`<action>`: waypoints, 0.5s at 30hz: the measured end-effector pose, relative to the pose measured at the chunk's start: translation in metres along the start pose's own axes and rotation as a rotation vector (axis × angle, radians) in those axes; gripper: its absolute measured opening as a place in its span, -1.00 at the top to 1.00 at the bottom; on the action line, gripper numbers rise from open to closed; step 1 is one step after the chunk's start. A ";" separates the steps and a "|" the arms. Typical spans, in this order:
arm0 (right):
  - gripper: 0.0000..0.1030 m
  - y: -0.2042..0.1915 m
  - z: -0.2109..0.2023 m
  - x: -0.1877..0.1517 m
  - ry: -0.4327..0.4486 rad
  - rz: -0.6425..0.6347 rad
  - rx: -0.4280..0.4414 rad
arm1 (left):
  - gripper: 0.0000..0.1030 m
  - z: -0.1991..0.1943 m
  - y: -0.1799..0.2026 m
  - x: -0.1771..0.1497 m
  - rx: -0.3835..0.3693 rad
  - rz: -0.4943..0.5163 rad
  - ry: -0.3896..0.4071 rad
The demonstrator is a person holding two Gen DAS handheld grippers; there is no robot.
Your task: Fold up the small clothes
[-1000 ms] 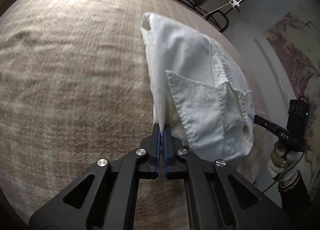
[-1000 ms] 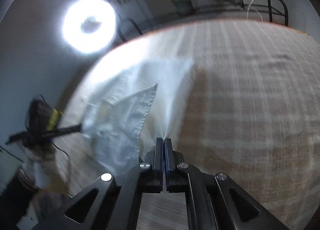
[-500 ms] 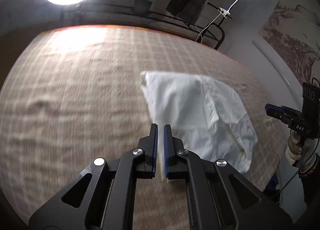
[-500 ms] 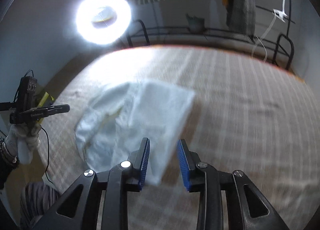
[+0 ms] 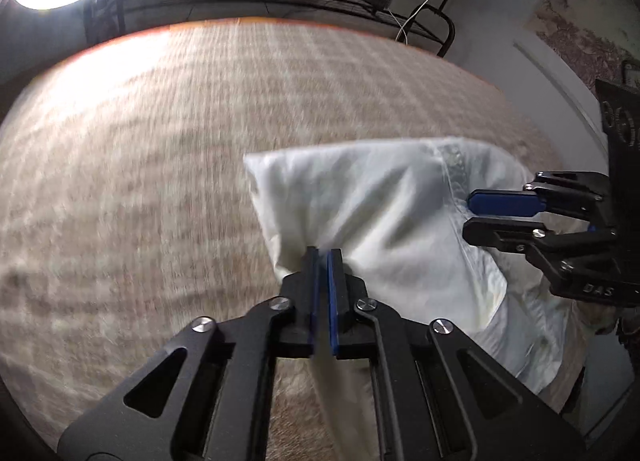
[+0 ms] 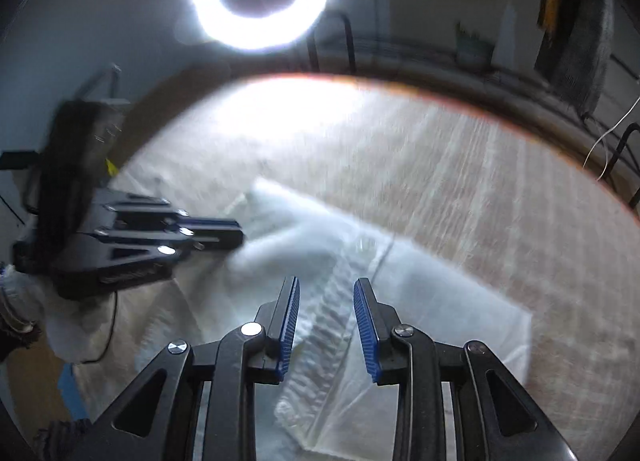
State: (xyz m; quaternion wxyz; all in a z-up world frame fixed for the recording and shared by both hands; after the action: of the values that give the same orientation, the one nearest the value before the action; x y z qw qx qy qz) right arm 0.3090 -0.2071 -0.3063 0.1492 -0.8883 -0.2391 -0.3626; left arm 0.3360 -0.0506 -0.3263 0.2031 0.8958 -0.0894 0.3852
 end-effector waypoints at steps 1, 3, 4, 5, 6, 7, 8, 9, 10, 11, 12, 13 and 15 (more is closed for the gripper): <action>0.47 -0.001 0.006 -0.009 -0.026 -0.005 0.008 | 0.97 -0.003 -0.002 -0.003 -0.011 0.013 0.007; 0.47 -0.002 0.013 -0.024 -0.046 -0.024 0.009 | 0.97 -0.007 -0.007 -0.003 -0.029 -0.011 -0.006; 0.47 -0.003 0.012 -0.026 -0.030 -0.028 0.009 | 0.97 -0.009 -0.010 -0.001 -0.038 -0.029 -0.012; 0.47 -0.003 0.010 -0.025 -0.033 -0.017 0.015 | 0.97 -0.014 -0.014 0.005 -0.036 -0.044 0.000; 0.47 -0.002 0.006 -0.023 -0.030 -0.001 0.030 | 0.97 -0.018 -0.016 0.010 -0.027 -0.049 0.015; 0.46 0.000 0.000 -0.020 -0.018 0.015 0.053 | 0.97 -0.022 -0.017 0.016 -0.025 -0.053 0.032; 0.46 0.003 -0.010 -0.015 0.013 0.035 0.082 | 0.97 -0.027 -0.016 0.025 -0.027 -0.055 0.055; 0.46 0.007 -0.016 -0.013 0.036 0.043 0.091 | 0.97 -0.030 -0.013 0.031 -0.033 -0.052 0.072; 0.46 0.012 -0.025 -0.009 0.066 0.050 0.090 | 0.97 -0.030 -0.009 0.035 -0.039 -0.048 0.080; 0.46 0.018 -0.032 -0.005 0.093 0.061 0.080 | 0.97 -0.028 -0.001 0.041 -0.049 -0.034 0.087; 0.46 0.024 -0.036 -0.001 0.110 0.073 0.065 | 0.97 -0.025 0.005 0.045 -0.053 -0.021 0.090; 0.44 0.031 -0.038 0.002 0.118 0.088 0.049 | 0.97 -0.022 0.012 0.047 -0.056 -0.006 0.088; 0.44 0.038 -0.035 0.009 0.123 0.103 0.029 | 0.97 -0.005 0.031 0.054 -0.071 0.046 0.068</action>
State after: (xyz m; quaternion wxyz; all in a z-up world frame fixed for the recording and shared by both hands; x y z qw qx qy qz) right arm 0.3154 -0.2517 -0.2791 0.1947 -0.8734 -0.1886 -0.4047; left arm 0.3606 -0.0767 -0.2748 0.2287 0.8721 -0.1163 0.4166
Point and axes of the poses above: each gripper's, at about its wrist camera, not at the fingertips, and z roughly the way its jaws point, y to its right, x to its top, the point moved 3 cm from there along z, roughly the way its jaws point, and after that the axes turned 15 degrees about y, right-handed, at the moved point
